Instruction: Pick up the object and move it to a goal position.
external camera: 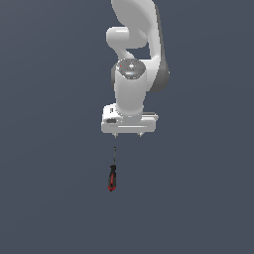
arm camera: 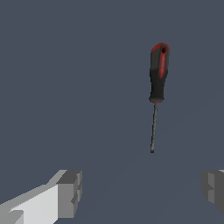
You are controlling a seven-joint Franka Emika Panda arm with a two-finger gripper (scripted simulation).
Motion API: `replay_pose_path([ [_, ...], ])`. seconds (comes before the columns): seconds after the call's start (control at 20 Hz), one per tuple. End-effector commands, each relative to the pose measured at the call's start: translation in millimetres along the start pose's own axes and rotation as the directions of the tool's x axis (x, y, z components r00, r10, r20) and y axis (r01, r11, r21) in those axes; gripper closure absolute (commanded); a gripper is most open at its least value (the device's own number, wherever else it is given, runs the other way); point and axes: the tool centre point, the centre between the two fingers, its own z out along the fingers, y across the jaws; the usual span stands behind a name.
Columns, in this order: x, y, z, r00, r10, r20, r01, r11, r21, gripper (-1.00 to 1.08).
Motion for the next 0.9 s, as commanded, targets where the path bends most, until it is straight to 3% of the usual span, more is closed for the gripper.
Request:
replay_pose_path([
  [0.0,4,3,4,1.000,0.002,0.000,-0.002,1.000,0.001,-0.92],
  [0.85,59,55,80,1.000,0.031,-0.003,-0.031,0.999,0.019,-0.92],
])
